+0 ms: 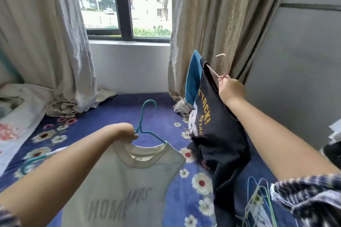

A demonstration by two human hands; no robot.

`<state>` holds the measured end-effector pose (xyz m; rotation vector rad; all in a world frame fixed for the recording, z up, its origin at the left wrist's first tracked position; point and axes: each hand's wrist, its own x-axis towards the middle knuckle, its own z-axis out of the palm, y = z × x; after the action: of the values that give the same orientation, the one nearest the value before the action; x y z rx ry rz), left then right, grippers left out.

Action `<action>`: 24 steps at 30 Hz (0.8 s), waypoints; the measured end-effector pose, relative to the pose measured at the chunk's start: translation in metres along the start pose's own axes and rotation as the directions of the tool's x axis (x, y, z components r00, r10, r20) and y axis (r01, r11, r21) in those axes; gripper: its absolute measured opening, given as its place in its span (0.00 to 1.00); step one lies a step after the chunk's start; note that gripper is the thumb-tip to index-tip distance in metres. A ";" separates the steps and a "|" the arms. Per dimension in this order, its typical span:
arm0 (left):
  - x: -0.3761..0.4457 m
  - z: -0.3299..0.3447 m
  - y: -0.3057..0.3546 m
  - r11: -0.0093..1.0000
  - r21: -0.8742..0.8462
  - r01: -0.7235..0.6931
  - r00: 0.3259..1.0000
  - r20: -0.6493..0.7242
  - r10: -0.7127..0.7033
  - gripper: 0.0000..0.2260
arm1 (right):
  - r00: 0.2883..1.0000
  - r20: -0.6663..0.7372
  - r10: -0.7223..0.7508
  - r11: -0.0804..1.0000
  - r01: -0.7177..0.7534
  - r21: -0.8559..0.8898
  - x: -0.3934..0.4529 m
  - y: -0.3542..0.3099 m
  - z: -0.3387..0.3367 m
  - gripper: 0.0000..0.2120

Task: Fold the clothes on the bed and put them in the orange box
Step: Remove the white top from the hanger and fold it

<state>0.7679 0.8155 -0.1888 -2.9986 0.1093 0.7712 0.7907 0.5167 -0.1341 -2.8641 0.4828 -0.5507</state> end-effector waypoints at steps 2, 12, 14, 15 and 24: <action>-0.002 0.009 -0.012 0.999 0.009 -0.048 0.998 0.035 0.048 0.18 | 0.928 0.327 0.180 0.983 -0.163 -0.080 -0.009 0.013 0.033 0.17; -0.054 -0.002 -0.005 0.946 -0.200 -0.256 0.967 -0.043 0.252 0.13 | 0.638 0.638 -0.431 0.858 0.071 0.509 -0.120 -0.009 0.054 0.16; -0.069 -0.005 0.005 0.920 -0.251 -0.300 0.954 -0.092 0.286 0.13 | 0.669 0.503 -0.547 0.737 0.099 0.669 -0.139 -0.026 0.039 0.10; -0.079 -0.007 0.008 0.902 -0.291 -0.319 0.948 -0.122 0.295 0.14 | 0.683 0.455 -0.572 0.689 0.099 0.718 -0.148 -0.032 0.031 0.07; -0.137 -0.015 -0.006 0.874 0.029 -0.485 0.844 -0.245 0.476 0.16 | 0.930 0.005 -0.367 0.615 0.238 0.752 -0.170 -0.021 -0.034 0.28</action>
<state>0.6556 0.8283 -0.1090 -3.1129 0.8980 0.4114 0.6340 0.5908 -0.1536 -2.1415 -0.2472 -0.4212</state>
